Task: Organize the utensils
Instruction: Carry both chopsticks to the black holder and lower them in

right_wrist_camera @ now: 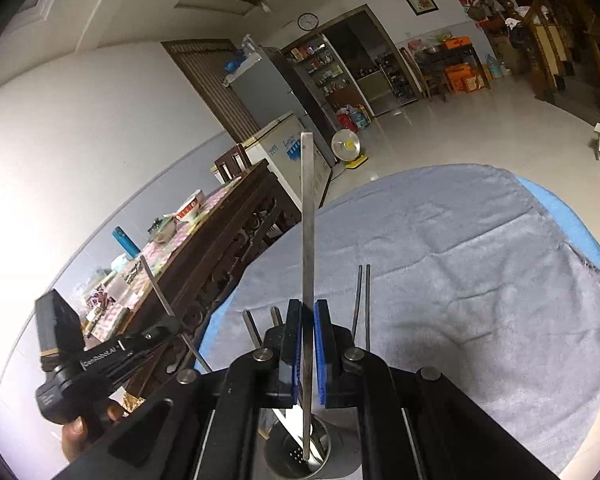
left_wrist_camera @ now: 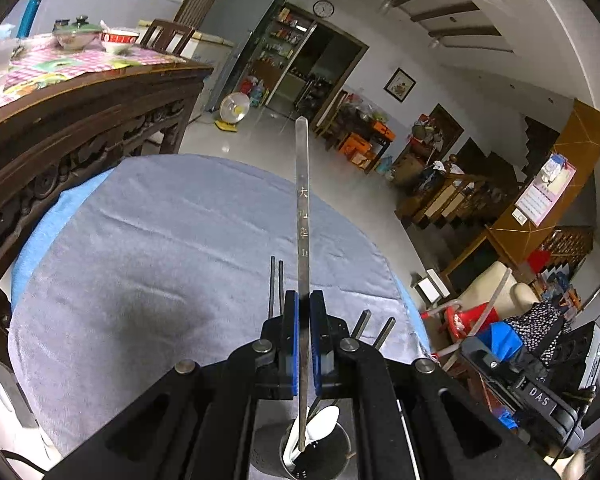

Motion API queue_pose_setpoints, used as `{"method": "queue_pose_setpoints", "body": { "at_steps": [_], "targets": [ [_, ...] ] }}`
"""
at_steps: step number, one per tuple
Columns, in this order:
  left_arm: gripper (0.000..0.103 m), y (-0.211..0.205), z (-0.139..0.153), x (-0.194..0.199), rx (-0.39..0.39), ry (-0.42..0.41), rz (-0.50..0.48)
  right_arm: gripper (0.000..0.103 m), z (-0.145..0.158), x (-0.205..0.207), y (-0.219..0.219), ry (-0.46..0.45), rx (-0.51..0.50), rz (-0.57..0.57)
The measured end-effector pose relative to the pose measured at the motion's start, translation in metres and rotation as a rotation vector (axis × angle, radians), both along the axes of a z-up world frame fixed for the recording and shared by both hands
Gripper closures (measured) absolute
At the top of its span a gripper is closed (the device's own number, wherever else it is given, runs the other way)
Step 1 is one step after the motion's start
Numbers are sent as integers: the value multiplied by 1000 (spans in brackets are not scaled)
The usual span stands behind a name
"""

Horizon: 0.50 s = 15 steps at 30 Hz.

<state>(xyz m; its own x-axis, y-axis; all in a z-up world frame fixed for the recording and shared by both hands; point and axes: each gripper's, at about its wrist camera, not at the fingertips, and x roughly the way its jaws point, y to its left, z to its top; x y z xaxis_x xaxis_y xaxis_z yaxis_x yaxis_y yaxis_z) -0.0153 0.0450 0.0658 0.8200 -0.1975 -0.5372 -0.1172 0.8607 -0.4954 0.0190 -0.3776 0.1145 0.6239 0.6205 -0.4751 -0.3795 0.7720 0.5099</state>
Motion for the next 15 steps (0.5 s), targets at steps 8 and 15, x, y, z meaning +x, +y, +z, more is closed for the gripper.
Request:
{"method": "queue_pose_setpoints", "body": {
  "at_steps": [8,15],
  "targets": [
    [98,-21,-12,-9,96,-36,31,96,-17,-14,22,-59,-102,3],
    [98,-37,-27,-14,169,-47,48,96,-31,-25,36,-94,-179,9]
  ]
}}
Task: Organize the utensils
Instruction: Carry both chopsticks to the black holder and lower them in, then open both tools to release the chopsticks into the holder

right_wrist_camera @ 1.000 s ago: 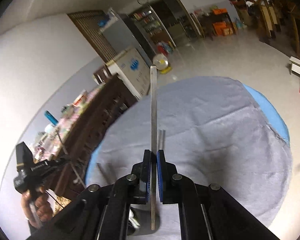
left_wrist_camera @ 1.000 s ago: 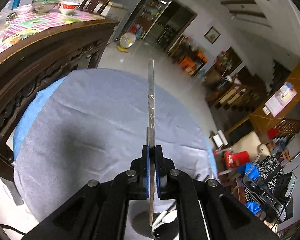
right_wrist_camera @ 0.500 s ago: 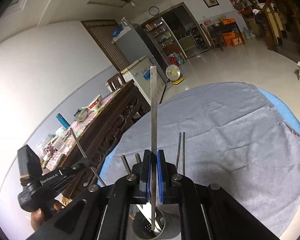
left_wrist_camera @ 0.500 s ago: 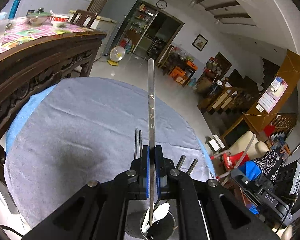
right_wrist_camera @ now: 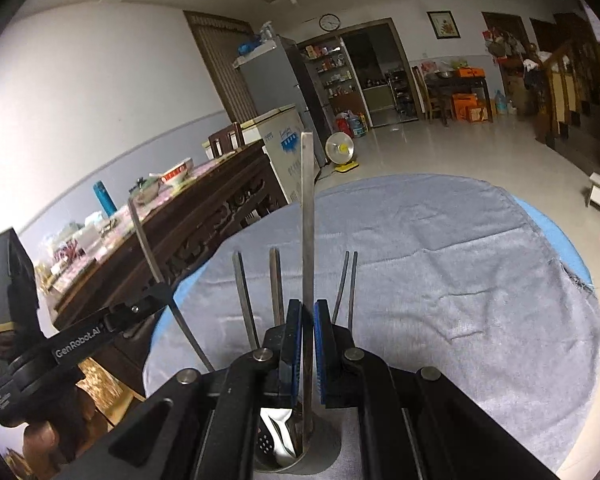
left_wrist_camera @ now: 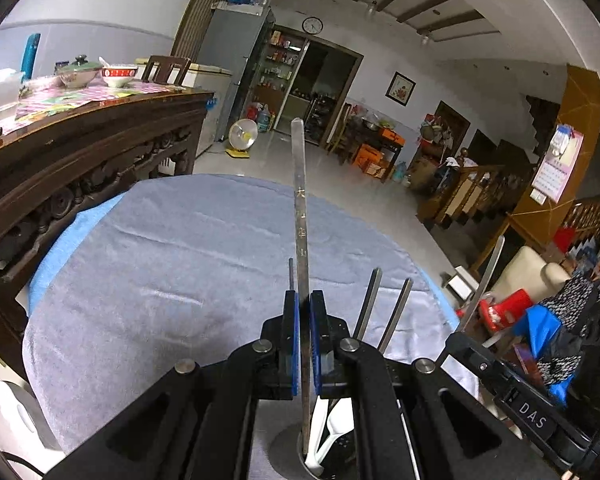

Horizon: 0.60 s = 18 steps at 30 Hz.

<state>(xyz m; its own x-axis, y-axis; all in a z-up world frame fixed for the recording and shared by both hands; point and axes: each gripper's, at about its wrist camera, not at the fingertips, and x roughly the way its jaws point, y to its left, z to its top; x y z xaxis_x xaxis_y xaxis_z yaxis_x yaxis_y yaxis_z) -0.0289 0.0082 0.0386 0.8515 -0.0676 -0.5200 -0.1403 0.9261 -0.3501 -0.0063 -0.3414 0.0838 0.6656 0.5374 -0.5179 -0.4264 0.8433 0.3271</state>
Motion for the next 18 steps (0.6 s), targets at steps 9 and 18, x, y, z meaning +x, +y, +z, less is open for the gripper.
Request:
{"method": "queue_pose_setpoints", "body": {
  "at_steps": [9,18],
  "targets": [
    [98,-17,-16,-3,43,21,-17,96,-11,-6,5,0,-27,8],
    [98,-23,-23,-6,51,46,-31,96,-23,-11,9,25,-49,27]
  ]
}}
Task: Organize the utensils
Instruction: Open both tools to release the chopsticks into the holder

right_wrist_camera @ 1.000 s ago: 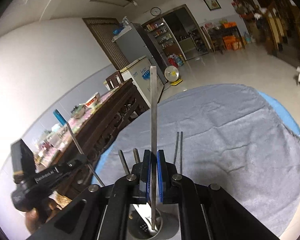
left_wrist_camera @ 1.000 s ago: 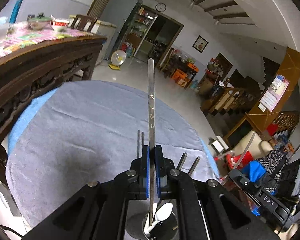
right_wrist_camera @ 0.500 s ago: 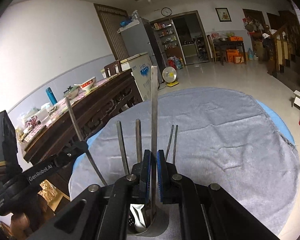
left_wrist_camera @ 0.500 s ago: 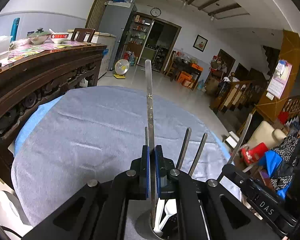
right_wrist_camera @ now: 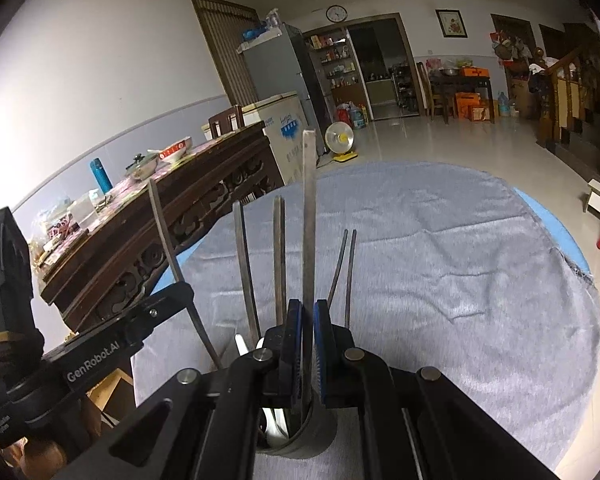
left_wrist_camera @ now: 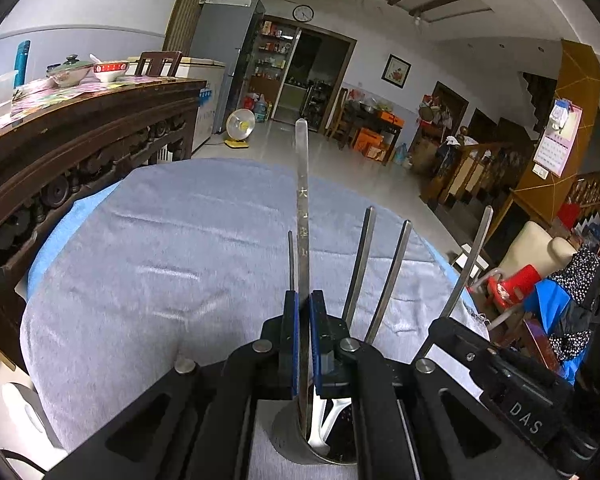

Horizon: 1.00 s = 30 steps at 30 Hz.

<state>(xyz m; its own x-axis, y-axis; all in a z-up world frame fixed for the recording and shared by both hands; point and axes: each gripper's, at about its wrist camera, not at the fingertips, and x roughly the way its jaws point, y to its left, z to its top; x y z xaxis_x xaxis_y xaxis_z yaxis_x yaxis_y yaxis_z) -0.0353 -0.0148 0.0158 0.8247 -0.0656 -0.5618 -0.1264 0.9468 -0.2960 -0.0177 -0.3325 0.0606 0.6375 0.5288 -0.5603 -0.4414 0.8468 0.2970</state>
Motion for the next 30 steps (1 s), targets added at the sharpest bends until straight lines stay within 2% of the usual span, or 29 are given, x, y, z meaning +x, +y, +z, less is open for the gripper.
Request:
{"method": "queue_pose_setpoints", "body": {
  "at_steps": [11,30],
  "targets": [
    [98,-11,-7,0,19,53,-14,96,-13,-4,3,24,-22,20],
    [98,-14,-12,1,27,91,-35,95,-21,-4,6,46,-40,29]
  ]
}}
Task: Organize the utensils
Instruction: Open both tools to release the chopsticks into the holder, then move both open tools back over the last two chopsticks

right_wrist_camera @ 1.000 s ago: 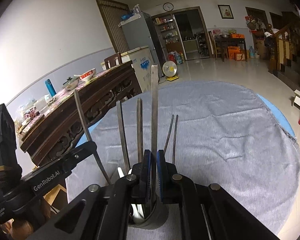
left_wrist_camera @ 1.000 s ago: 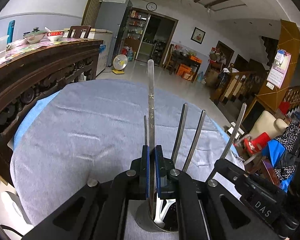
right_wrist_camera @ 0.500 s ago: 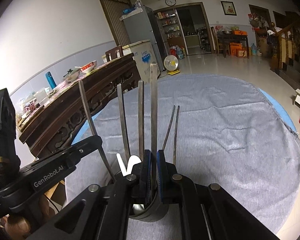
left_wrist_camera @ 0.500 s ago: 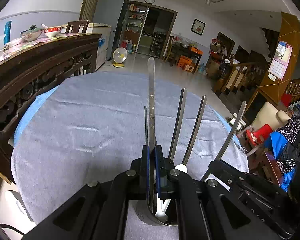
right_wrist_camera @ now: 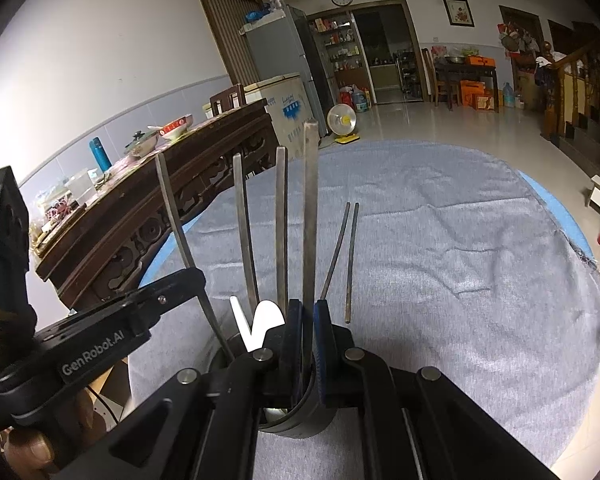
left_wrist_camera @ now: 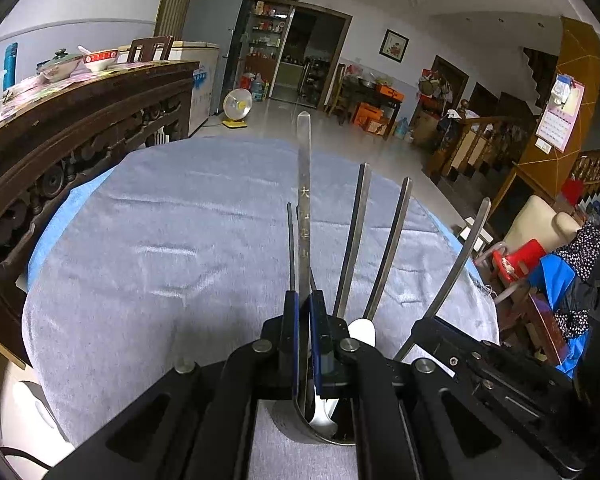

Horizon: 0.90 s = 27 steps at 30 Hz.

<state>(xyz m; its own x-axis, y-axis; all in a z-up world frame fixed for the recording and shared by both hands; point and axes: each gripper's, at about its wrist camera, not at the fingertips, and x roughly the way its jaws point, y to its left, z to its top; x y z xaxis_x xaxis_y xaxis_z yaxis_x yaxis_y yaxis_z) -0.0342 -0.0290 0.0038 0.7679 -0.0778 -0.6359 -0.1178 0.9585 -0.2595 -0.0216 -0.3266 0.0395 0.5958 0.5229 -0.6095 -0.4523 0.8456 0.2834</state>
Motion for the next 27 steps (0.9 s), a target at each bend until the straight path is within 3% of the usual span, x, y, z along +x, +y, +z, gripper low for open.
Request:
{"method": "queue_pose_setpoints", "body": {
  "at_steps": [15,16,19,20,25,26,27],
  "targets": [
    [94,8,9,-10,-41,8,2,95,7,-5,-12,-6,23,-24],
    [87,9,11,-12,-44,2,8,95,9,-5,-14,-7,26,-27],
    [49,20,23,-21,-56,-40,50,95,11,-4,-22,-11,33,-49],
    [44,25,26,-24,-58,-59,68,93,11,-3,-26,-9,31,-58],
    [37,57,31,-28,-70,-81,172,69,1,7,-42,32,9,-112],
    [36,63,30,-26,-70,-71,192,60,-2,9,-44,41,-3,-127],
    [35,69,28,-24,-70,-59,213,42,-5,10,-47,48,-15,-144]
  ]
}}
